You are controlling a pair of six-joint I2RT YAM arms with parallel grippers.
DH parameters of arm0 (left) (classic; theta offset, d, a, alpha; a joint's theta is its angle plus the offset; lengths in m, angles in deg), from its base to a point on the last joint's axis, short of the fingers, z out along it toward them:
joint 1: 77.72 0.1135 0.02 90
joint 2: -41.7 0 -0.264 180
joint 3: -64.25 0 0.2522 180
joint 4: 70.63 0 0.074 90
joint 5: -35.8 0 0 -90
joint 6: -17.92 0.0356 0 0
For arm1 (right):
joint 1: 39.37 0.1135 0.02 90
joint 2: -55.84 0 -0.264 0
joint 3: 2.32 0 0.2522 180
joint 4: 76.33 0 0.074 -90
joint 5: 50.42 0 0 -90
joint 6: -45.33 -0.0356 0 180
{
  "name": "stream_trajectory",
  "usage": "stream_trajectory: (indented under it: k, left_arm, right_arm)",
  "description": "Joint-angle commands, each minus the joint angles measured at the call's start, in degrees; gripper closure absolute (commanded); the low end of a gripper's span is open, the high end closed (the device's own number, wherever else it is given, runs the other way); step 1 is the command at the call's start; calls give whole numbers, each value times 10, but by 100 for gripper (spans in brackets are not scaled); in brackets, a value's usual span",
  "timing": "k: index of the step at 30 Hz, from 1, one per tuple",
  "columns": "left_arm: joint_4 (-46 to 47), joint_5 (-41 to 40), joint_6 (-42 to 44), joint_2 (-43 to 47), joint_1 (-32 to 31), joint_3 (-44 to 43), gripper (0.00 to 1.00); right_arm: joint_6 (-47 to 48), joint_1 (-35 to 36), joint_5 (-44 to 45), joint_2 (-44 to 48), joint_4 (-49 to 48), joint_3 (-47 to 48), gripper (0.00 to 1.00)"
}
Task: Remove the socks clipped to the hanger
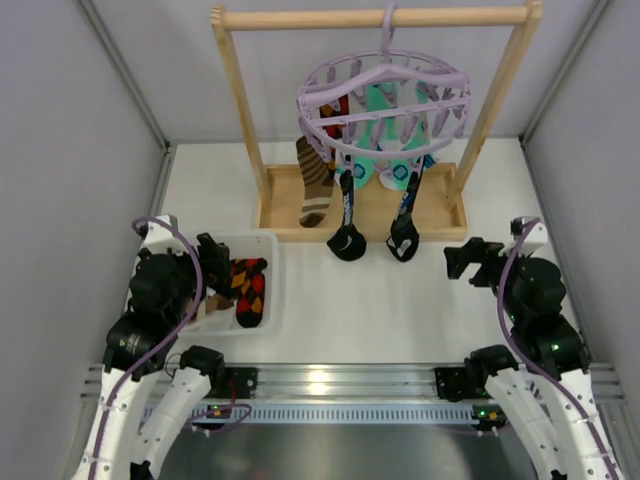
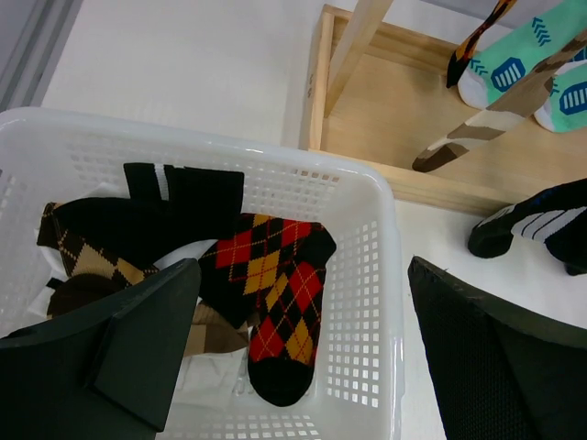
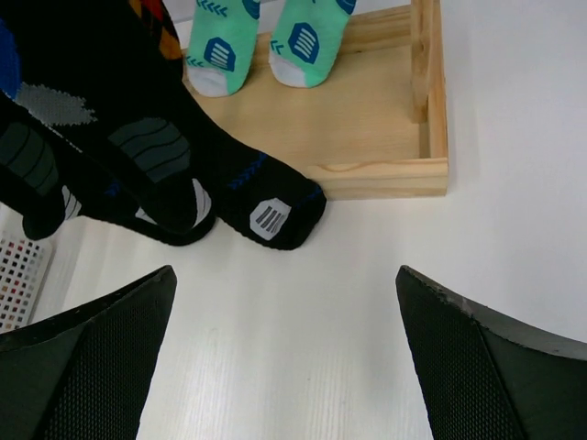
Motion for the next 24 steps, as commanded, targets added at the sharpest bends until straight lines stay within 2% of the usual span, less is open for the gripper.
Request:
stream_trajectory:
  k: [1,5,8,10,14,17,19,21,23,24]
  left_arm:
    - [31,8,-6,-3,-2,1,2]
    - [32,10,-7,-6,-1,1,2]
    - [31,11,-6,-8,-1,2,2]
    - [31,12,-7,-10,-1,1,2]
    - [31,15,-6,-23,-1,-2,2]
    - [31,19,-5,-29,-1,-3,2]
    - [32,22,-4,-31,0,-4,2]
    - [31,21,-4,-29,0,-4,2]
    - [31,21,-4,-29,-1,-4,2]
    - [31,23,-4,-28,-1,-5,2]
  right_arm:
    - [-19,6,34,-7,-45,8,0]
    - [-58,7,61,13,-75,-12,0]
    - [-42,6,-13,33,-122,-35,1]
    - [-34,6,-100,35,-148,-46,0]
    - [-30,7,-147,-12,-178,-49,1]
    - [-34,6,-239,-55,-257,-71,1]
    - [-56,10,-270,-76,-341,-83,1]
    - [-49,35,-250,-111,-373,-88,0]
    - [-12,68,-178,-145,-385,-86,0]
    - [23,109,-121,-158,-394,-83,1]
